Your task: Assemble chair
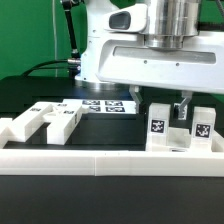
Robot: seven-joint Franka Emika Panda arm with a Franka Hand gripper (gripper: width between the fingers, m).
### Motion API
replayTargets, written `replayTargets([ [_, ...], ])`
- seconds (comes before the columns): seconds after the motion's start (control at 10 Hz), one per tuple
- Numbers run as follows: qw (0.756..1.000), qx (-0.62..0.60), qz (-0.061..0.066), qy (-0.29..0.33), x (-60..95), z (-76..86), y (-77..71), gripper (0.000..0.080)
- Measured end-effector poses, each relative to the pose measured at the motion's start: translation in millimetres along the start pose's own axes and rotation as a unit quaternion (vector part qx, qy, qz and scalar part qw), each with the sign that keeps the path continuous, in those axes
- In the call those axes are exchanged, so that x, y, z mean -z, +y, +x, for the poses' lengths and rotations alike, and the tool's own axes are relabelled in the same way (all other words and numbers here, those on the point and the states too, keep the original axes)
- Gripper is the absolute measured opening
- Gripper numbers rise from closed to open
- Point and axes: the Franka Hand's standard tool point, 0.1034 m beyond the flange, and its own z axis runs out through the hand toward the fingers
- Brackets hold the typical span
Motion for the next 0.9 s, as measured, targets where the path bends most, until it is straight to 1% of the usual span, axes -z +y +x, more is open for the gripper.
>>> replayTargets([
  [0.1, 1.000, 0.001, 0.002, 0.003, 4.4, 0.4, -1.8, 0.0561],
  [0.2, 1.000, 0.001, 0.004, 0.004, 7.7, -1.9, -3.0, 0.0631],
  [0.3, 1.000, 0.002, 0.006, 0.003, 10.0, -7.4, -3.4, 0.0644],
  [0.5, 1.000, 0.001, 0.007, 0.002, 12.0, -13.7, 1.0, 0.0649],
  [0.9, 1.000, 0.001, 0.006, 0.001, 10.1, -14.2, 1.5, 0.0649],
])
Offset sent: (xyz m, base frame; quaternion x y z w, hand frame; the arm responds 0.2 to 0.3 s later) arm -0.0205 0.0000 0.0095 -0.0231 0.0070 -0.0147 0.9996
